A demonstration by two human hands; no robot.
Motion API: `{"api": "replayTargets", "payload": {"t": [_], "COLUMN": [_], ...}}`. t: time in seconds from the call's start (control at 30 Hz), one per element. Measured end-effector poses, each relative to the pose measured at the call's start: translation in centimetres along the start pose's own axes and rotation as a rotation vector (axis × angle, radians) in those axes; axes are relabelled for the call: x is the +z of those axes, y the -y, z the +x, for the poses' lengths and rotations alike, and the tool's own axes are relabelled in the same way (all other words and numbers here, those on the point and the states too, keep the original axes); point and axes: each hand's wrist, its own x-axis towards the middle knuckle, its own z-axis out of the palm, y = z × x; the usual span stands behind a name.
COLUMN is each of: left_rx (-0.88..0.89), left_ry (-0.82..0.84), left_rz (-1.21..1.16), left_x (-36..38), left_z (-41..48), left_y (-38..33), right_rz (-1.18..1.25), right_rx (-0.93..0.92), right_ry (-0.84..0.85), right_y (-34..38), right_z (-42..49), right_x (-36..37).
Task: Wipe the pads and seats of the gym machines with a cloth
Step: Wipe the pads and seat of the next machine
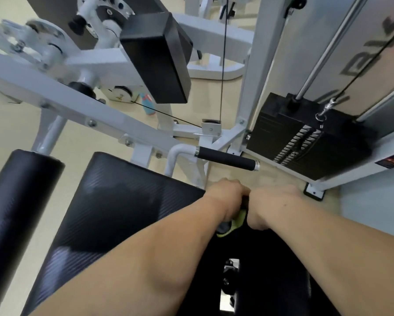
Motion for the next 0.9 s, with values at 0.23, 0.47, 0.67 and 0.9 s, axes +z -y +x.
{"api": "replayTargets", "payload": {"t": [0.23, 0.47, 0.67, 0.9], "left_rx": [-0.405, -0.923, -0.917, -0.344], "left_ry": [-0.411, -0.544, -0.525, -0.365], "left_rz": [0.224, 0.081, 0.003, 0.046], "left_x": [-2.6, -0.9, 8.0, 21.2], "left_z": [-8.2, -16.9, -24.2, -27.0], "left_y": [10.0, 14.3, 7.8, -3.9], "right_rz": [0.089, -0.104, -0.051, 0.080], "right_rx": [-0.179, -0.339, -0.366, -0.412], "right_ry": [-0.020, -0.170, -0.205, -0.154], "right_y": [4.0, 5.1, 6.1, 9.4], "right_z": [-5.2, -9.1, -10.8, -14.6], "right_x": [-1.3, 1.4, 2.1, 9.1]}}
